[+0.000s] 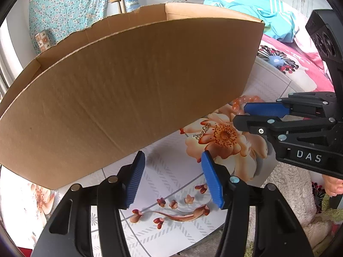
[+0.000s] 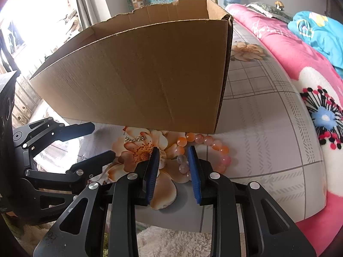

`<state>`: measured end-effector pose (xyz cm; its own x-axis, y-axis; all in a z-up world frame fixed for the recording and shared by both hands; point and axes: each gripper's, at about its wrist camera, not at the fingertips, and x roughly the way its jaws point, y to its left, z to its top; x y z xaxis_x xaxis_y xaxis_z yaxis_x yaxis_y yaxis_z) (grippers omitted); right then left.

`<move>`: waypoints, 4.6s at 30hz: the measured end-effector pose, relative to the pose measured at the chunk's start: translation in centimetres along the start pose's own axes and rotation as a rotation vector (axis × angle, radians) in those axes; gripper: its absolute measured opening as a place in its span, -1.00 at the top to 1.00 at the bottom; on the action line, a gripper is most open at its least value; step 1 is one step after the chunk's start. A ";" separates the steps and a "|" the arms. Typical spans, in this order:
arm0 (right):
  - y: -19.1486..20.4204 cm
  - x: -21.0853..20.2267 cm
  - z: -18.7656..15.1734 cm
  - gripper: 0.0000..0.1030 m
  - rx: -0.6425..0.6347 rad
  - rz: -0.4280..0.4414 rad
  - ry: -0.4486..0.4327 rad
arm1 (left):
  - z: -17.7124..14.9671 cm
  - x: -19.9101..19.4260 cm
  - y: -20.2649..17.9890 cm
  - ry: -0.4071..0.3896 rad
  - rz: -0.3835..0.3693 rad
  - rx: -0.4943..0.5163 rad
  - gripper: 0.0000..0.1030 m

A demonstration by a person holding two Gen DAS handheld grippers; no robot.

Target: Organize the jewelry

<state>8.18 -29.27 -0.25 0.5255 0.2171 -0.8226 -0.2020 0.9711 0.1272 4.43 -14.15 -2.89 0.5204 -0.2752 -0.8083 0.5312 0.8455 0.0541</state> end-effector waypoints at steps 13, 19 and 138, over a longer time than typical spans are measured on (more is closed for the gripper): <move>-0.1 -0.1 -0.3 0.54 0.011 0.000 -0.001 | -0.1 -0.4 0.8 -0.025 0.013 -0.018 -0.05; -0.2 -0.4 -0.4 0.54 0.025 0.004 -0.005 | 0.0 -0.9 2.5 -0.047 -0.040 -0.077 -0.05; -4.8 -2.5 -3.2 0.49 0.135 0.168 -0.086 | 2.3 -4.9 2.1 -0.070 -0.198 -0.001 1.00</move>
<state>5.20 -34.79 -0.64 0.5633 0.3792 -0.7341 -0.1834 0.9237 0.3364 4.53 -12.07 2.51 0.4508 -0.4673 -0.7605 0.6270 0.7722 -0.1028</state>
